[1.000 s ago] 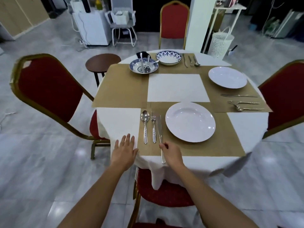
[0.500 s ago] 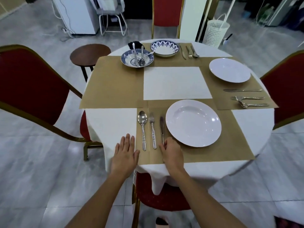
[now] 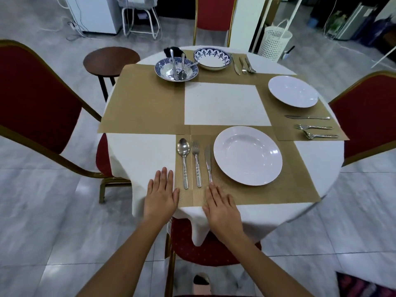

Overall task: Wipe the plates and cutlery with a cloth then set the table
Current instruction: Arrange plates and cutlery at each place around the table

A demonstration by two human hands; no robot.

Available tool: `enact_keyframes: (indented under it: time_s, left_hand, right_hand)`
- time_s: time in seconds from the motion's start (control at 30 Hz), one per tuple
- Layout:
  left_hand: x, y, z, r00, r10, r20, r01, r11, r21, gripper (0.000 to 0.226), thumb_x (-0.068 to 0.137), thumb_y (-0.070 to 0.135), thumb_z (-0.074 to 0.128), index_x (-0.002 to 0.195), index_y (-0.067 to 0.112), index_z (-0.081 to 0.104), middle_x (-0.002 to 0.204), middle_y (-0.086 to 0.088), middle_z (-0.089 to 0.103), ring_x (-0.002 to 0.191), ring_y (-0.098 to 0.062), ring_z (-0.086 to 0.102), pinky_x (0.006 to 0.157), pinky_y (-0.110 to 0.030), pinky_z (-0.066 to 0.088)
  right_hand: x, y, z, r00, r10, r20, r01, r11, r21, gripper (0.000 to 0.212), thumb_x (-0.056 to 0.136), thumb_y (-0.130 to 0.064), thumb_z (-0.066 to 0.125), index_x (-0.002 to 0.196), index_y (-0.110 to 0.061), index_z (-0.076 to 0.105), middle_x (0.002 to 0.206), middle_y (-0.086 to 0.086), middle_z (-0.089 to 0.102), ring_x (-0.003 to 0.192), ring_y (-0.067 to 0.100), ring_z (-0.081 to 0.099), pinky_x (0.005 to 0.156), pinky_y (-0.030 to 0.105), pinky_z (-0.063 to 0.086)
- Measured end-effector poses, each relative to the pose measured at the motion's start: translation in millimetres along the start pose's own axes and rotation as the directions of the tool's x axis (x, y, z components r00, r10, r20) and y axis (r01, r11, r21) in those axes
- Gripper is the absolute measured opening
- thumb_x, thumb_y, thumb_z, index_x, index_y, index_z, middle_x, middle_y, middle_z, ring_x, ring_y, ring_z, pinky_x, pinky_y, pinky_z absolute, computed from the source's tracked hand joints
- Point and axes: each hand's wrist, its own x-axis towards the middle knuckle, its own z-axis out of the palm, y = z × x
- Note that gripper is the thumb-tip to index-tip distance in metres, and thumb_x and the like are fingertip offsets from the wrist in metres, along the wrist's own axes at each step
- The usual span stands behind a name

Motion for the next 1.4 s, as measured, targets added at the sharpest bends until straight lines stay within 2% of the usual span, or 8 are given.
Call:
enact_keyframes:
  time_s: [0.17, 0.23, 0.27, 0.33, 0.5, 0.67, 1.2, 1.4]
  left_hand:
    - [0.2, -1.6, -0.7, 1.000, 0.006, 0.009, -0.006, 1.000, -0.007, 0.074, 0.078, 0.052, -0.018, 0.142, 0.014, -0.017, 0.158, -0.007, -0.013, 0.145, -0.021, -0.014, 0.114, -0.034, -0.011]
    - [0.2, -1.5, -0.4, 1.000, 0.004, 0.008, -0.004, 1.000, -0.011, 0.075, 0.077, 0.052, -0.018, 0.142, 0.015, -0.018, 0.158, -0.007, -0.013, 0.145, -0.020, -0.015, 0.114, -0.034, -0.011]
    - [0.3, -1.5, -0.3, 1.000, 0.003, 0.005, -0.003, 1.000, -0.013, 0.074, 0.077, 0.052, -0.018, 0.142, 0.015, -0.018, 0.158, -0.007, -0.013, 0.145, -0.020, -0.015, 0.114, -0.035, -0.011]
    - [0.3, -1.6, -0.1, 1.000, 0.006, 0.005, -0.006, 1.000, -0.004, 0.074, 0.077, 0.051, -0.019, 0.142, 0.016, -0.019, 0.158, -0.007, -0.014, 0.145, -0.020, -0.016, 0.115, -0.035, -0.011]
    - [0.4, -1.9, 1.9, 1.000, 0.010, -0.018, -0.011, 1.000, -0.027, 0.075, 0.079, 0.052, -0.016, 0.145, 0.015, -0.013, 0.158, -0.007, -0.011, 0.142, -0.017, -0.018, 0.115, -0.035, -0.010]
    - [0.6, -1.6, 2.6, 1.000, 0.008, -0.019, -0.008, 1.000, -0.003, 0.080, 0.080, 0.051, -0.015, 0.150, 0.013, -0.005, 0.159, -0.008, -0.009, 0.143, -0.017, -0.016, 0.114, -0.034, -0.011]
    - [2.1, -2.9, 6.3, 1.000, -0.006, -0.022, 0.007, 0.999, 0.044, 0.078, 0.083, 0.052, -0.011, 0.151, 0.014, -0.003, 0.159, -0.006, -0.007, 0.141, -0.014, -0.018, 0.115, -0.033, -0.010]
    - [1.9, -0.9, -2.1, 0.997, -0.026, 0.072, 0.022, 0.998, 0.058, 0.070, 0.091, 0.052, -0.003, 0.150, 0.015, -0.011, 0.158, -0.006, -0.015, 0.142, -0.015, -0.020, 0.115, -0.033, -0.011]
  right_hand:
    - [16.1, -6.6, -6.4, 0.987, 0.065, 0.147, -0.069, 0.997, 0.021, 0.070, 0.090, -0.049, 0.024, 0.134, -0.004, 0.055, 0.141, 0.011, 0.052, 0.127, 0.025, 0.054, 0.097, 0.048, 0.046]
    - [22.5, -7.2, -10.5, 0.983, 0.027, 0.181, -0.027, 1.000, -0.001, 0.094, 0.085, -0.065, -0.008, 0.151, -0.005, 0.025, 0.159, 0.009, 0.020, 0.146, 0.024, 0.023, 0.116, 0.046, 0.021]
    - [23.7, -6.1, -10.4, 0.978, 0.015, 0.209, -0.021, 0.999, 0.027, 0.107, 0.074, -0.070, -0.027, 0.154, -0.008, 0.009, 0.162, 0.006, 0.004, 0.149, 0.021, 0.007, 0.119, 0.043, 0.007]
    - [24.9, -6.0, -10.0, 0.982, 0.029, 0.187, -0.039, 0.998, 0.046, 0.118, 0.059, -0.068, -0.043, 0.153, -0.011, -0.003, 0.162, 0.005, -0.007, 0.149, 0.019, -0.004, 0.118, 0.039, -0.003]
    - [27.7, -15.0, -8.7, 0.978, 0.106, 0.179, -0.122, 0.990, 0.078, 0.115, 0.059, -0.068, -0.042, 0.152, -0.011, -0.009, 0.161, 0.005, -0.013, 0.149, 0.019, -0.008, 0.113, 0.034, -0.012]
    - [30.6, -19.4, -8.1, 0.976, 0.129, 0.174, -0.149, 0.983, 0.111, 0.108, 0.063, -0.068, -0.036, 0.152, -0.011, -0.011, 0.161, 0.005, -0.015, 0.149, 0.018, -0.010, 0.114, 0.033, -0.012]
    - [31.8, -13.9, 6.2, 0.992, 0.100, 0.075, -0.111, 0.981, 0.161, 0.104, 0.071, -0.069, -0.030, 0.153, -0.009, -0.007, 0.161, 0.006, -0.011, 0.149, 0.020, -0.007, 0.117, 0.034, -0.009]
    - [31.1, -7.8, 4.0, 0.993, 0.035, 0.114, -0.054, 0.984, 0.171, 0.091, 0.082, -0.069, -0.013, 0.153, -0.012, -0.006, 0.160, 0.003, -0.013, 0.148, 0.017, -0.010, 0.120, 0.034, -0.007]
